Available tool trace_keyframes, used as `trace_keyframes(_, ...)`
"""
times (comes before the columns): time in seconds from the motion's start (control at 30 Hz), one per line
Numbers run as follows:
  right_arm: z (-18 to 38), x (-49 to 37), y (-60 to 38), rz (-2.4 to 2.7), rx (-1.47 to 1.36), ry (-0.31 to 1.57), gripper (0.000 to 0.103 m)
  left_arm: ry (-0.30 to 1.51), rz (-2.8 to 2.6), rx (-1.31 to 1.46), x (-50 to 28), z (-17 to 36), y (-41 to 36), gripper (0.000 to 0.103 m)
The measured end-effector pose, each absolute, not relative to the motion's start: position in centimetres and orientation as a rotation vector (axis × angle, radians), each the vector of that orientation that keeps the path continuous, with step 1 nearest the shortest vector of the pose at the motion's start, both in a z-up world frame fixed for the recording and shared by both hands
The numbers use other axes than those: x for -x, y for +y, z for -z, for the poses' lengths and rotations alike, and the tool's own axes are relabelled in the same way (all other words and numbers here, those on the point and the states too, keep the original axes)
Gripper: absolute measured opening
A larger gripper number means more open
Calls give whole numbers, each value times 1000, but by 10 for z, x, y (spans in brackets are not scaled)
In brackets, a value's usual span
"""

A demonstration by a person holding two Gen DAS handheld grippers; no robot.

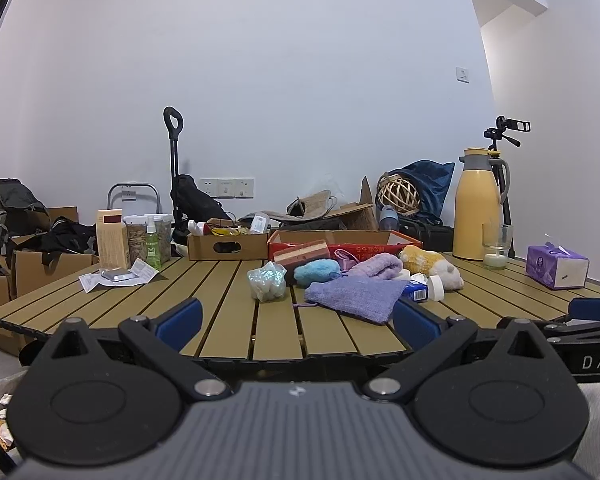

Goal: Organize soft objects

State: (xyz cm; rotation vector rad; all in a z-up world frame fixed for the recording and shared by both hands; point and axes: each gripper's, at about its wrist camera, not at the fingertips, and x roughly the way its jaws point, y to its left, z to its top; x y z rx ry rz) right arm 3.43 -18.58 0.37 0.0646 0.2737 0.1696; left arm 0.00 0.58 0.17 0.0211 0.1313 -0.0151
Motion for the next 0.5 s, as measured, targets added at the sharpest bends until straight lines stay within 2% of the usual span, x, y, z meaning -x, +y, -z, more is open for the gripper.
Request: trace_keyframes(0.5, -2, -37, -186, -167, -70, 285, 103, 131, 15, -21, 0, -1, 5, 103)
